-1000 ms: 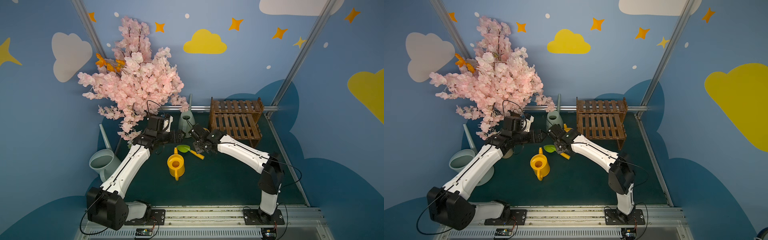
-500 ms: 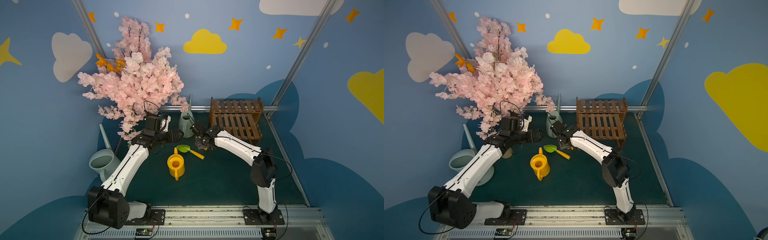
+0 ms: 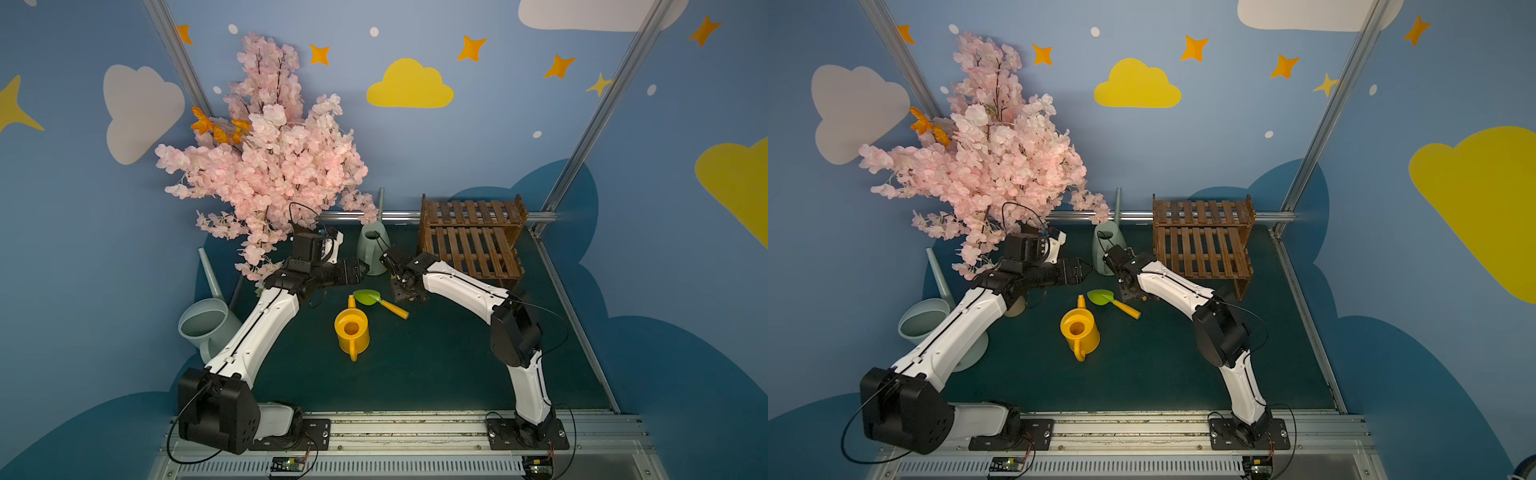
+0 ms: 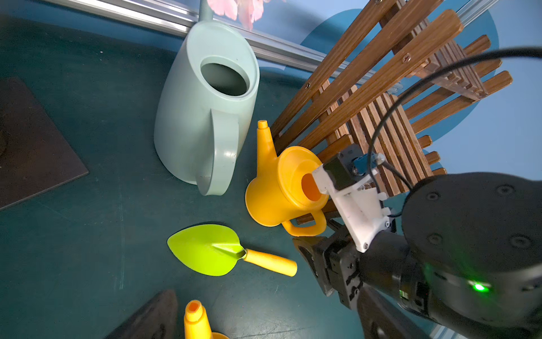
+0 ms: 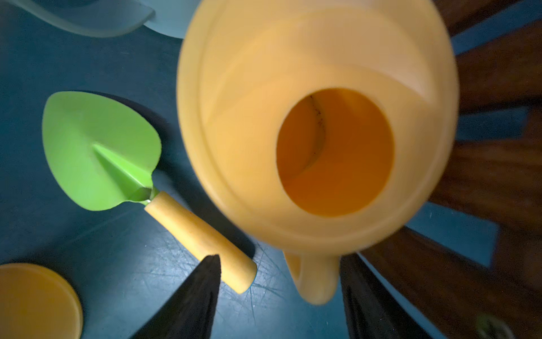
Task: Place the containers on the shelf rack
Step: 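Pick up a container from the center of the board.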
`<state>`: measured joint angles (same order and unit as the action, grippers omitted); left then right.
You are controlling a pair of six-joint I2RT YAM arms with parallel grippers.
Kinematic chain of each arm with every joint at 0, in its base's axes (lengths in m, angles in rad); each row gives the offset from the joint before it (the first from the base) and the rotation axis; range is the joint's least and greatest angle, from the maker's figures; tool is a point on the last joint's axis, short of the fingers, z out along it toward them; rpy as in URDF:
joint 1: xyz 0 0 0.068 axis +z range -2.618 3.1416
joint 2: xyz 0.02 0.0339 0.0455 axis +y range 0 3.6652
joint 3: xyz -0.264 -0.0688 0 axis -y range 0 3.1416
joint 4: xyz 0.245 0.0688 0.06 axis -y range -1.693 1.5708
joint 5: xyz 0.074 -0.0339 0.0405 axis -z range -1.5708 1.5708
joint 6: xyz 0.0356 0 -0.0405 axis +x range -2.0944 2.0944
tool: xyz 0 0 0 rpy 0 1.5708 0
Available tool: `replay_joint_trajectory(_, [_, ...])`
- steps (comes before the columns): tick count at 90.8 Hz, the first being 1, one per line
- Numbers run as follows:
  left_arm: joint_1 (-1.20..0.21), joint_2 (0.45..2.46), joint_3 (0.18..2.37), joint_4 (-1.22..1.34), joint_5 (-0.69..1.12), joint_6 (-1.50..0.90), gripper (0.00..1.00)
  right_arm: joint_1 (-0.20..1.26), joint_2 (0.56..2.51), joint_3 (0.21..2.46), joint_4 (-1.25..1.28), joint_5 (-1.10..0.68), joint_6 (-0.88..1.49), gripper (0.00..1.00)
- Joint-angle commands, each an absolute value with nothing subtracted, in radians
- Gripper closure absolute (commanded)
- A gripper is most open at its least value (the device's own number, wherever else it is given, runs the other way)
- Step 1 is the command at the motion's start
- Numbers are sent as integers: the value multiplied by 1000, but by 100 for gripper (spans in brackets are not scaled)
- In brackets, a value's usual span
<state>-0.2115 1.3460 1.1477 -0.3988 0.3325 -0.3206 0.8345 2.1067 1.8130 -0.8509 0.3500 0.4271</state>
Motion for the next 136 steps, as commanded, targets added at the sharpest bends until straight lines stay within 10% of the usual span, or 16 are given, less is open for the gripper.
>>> replay_joint_trajectory(1, [-207,1347,1129,-375,354,-319,0,831,2135,1818,-794,336,426,35])
replay_joint_trajectory(86, [-207,1352,1097,-343,361,-319,0,829,2046,1592,-485,434,412,88])
replay_joint_trajectory(136, [-209,1357,1094,-339,374,-326,0,865,1840,1545,-596,361,502,95])
